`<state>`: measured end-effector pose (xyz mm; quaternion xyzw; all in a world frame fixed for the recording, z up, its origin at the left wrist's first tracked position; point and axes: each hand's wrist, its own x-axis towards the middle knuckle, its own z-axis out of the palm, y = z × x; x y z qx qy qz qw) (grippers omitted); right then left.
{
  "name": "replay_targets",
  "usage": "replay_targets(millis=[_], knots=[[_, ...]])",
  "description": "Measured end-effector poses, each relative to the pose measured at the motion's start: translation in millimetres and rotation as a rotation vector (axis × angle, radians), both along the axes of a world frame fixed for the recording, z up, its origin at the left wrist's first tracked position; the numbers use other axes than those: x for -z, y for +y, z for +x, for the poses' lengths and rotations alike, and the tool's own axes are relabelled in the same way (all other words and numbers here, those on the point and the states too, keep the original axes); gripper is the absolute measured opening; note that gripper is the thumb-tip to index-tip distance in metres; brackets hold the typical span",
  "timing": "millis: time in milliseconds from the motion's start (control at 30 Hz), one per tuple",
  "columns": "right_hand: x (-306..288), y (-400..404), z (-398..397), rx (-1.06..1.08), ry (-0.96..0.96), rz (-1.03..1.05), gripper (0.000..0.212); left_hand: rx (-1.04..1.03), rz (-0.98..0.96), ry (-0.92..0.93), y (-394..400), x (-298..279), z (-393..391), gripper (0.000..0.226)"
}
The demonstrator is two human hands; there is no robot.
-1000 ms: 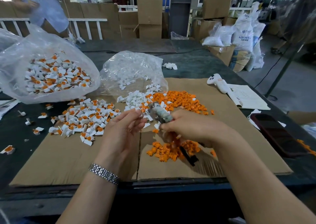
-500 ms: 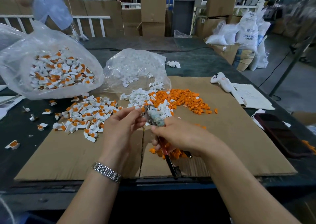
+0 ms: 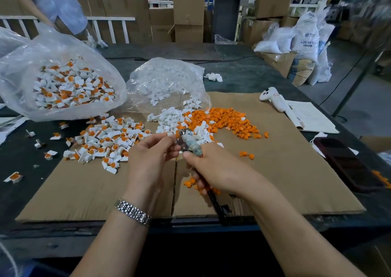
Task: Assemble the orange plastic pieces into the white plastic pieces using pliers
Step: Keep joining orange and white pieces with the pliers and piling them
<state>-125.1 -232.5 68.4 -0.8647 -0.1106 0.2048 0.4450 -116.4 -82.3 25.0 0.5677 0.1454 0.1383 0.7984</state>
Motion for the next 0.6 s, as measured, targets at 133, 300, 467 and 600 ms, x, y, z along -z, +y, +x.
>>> replay_targets(millis=[133, 300, 467, 600], knots=[[11.5, 9.3, -1.9, 0.063, -0.153, -0.138, 0.035, -0.035, 0.007, 0.023, -3.0, 1.5, 1.1, 0.01], [4.8, -0.9, 2.5, 0.039, 0.086, 0.101, 0.043, -0.002, -0.004, 0.012, -1.2, 0.1, 0.1, 0.017], [-5.8, -33.3, 22.0, 0.076, -0.066, -0.157, 0.066, -0.044, 0.118, 0.022, 14.6, 4.1, -3.6, 0.009], [7.8, -59.2, 55.5, 0.248, -0.301, -0.538, 0.055, -0.265, 0.571, 0.104, 40.0, 10.0, 0.0, 0.015]])
